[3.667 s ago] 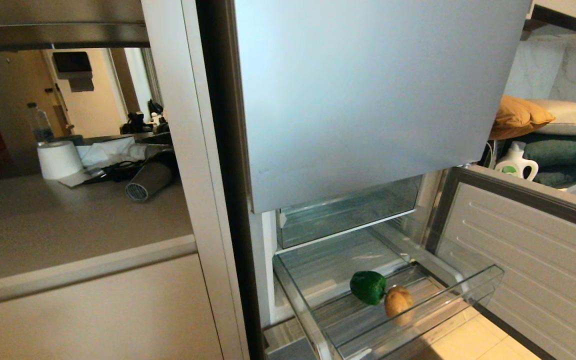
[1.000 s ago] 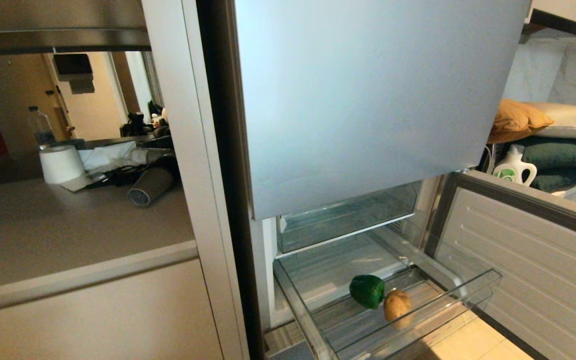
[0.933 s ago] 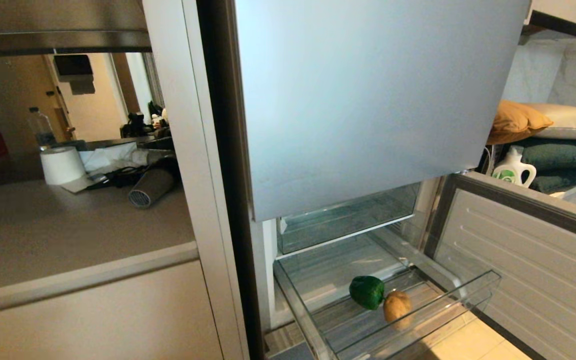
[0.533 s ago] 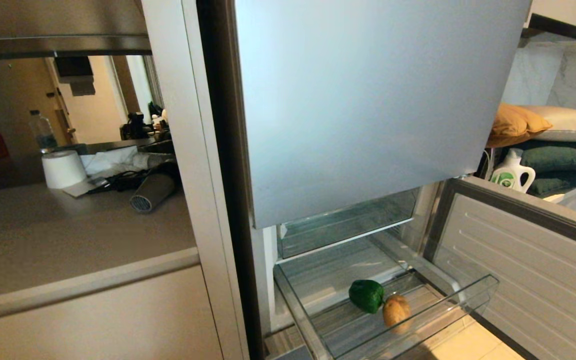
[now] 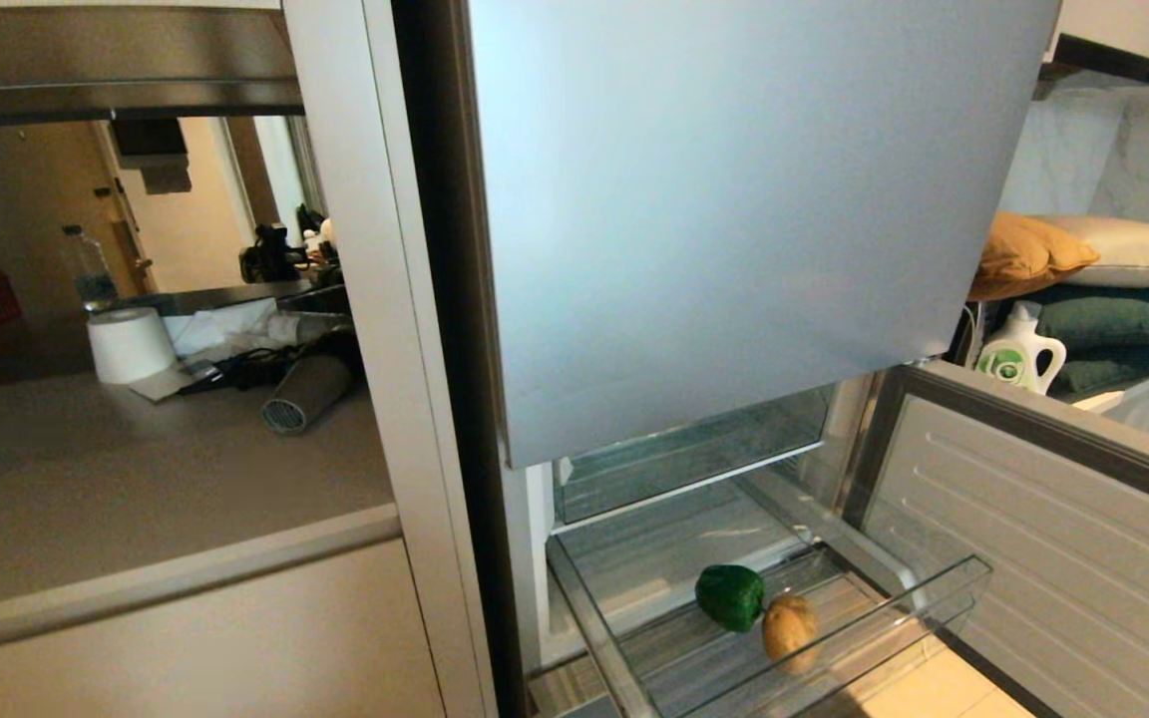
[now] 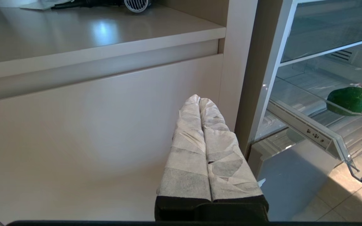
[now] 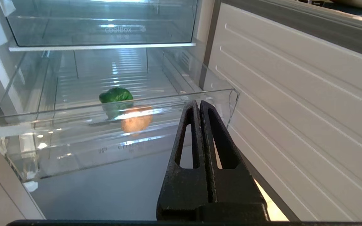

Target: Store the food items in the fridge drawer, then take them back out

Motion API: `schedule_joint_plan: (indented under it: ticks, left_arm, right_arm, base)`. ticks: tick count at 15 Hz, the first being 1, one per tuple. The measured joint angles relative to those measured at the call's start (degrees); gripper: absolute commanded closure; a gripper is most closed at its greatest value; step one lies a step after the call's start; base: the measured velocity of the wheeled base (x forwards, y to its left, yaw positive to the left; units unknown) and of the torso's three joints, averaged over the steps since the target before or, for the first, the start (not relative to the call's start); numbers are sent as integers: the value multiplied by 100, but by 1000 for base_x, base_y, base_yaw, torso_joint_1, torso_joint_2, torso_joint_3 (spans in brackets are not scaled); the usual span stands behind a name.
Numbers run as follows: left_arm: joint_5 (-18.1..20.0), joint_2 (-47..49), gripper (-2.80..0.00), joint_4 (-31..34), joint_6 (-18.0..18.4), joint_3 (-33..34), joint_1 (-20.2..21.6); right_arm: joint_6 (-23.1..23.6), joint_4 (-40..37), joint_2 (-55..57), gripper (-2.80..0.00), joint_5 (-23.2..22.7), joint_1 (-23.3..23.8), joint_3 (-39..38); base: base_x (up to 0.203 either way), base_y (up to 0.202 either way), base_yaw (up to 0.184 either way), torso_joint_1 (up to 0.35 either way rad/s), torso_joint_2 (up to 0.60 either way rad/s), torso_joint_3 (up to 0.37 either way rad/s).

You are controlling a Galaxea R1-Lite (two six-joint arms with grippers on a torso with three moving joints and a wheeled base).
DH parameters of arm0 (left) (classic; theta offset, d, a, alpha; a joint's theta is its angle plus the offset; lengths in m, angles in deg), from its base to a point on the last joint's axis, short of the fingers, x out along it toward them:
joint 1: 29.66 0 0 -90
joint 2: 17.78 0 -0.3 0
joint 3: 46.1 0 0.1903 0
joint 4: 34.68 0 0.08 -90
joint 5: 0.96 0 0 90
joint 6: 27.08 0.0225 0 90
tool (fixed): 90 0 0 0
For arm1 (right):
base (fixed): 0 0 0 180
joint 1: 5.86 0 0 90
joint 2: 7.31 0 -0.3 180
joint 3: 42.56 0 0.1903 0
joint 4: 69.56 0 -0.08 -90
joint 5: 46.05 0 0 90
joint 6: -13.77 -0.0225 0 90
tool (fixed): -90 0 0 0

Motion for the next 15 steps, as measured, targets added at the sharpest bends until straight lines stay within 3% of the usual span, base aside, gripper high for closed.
schedule_joint_plan:
  ticks: [6, 15]
  left_arm:
    - [0, 0, 0, 0, 0, 0, 0]
    - [0, 0, 0, 0, 0, 0, 0]
  right_arm:
    - [-434, 17, 0, 0, 138, 0, 0]
    - [-467, 41, 0, 0, 140, 0, 0]
  base:
    - [0, 0, 0, 47, -95, -49]
    - [0, 0, 0, 0, 0, 0]
